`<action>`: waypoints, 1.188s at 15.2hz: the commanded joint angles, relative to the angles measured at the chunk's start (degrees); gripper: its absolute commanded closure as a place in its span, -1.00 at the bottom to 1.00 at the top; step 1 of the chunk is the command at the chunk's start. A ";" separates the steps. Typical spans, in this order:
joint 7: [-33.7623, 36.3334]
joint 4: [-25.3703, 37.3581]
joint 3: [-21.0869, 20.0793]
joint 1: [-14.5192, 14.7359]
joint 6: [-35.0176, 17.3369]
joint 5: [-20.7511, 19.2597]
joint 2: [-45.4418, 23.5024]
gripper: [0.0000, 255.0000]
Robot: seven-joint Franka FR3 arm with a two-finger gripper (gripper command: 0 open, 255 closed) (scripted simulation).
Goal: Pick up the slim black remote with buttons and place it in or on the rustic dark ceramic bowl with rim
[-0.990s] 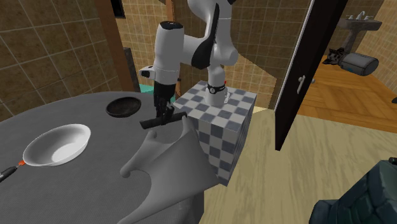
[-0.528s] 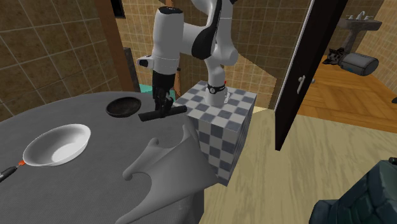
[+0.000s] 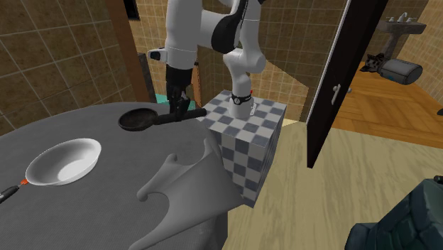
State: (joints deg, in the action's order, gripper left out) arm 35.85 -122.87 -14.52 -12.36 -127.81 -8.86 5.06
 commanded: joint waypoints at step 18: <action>-26.24 5.04 13.11 -10.92 -3.68 4.24 -6.19 1.00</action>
State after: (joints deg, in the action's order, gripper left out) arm 10.51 -118.14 -1.76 -22.92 -131.30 -4.80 -0.71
